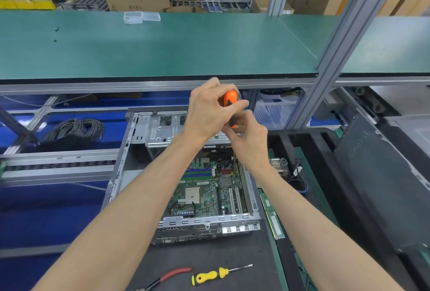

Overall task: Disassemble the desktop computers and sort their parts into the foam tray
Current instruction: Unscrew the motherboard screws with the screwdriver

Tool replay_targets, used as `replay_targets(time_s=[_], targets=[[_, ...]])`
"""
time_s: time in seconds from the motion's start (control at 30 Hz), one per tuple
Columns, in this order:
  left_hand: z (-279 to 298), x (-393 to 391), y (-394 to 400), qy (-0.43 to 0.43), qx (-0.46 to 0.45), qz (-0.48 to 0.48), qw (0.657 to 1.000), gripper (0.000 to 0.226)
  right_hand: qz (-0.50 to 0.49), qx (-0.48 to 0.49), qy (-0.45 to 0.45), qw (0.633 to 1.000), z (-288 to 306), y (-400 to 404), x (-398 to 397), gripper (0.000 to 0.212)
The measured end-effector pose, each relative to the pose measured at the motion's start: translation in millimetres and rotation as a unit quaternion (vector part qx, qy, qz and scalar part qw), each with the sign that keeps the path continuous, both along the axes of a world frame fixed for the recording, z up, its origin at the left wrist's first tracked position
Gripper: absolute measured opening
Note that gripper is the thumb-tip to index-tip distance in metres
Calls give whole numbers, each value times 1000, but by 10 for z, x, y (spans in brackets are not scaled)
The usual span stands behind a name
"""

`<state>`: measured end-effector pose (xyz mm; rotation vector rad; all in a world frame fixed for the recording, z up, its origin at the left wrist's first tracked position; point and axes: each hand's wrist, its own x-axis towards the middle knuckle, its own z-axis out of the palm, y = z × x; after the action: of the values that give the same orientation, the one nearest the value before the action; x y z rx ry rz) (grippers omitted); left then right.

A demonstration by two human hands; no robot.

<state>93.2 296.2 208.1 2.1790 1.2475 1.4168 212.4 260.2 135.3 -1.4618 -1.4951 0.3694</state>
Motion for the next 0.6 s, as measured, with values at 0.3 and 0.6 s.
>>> replay_targets(time_s=[0.3,0.6], targets=[[22,-6,-103,-80,-111,-199,970,39,54,-17,-61,997,43,-3,89,20],[-82,39,-35,-154,-103,-90,978,28,7,19,-13,1000,26,-1,6,29]])
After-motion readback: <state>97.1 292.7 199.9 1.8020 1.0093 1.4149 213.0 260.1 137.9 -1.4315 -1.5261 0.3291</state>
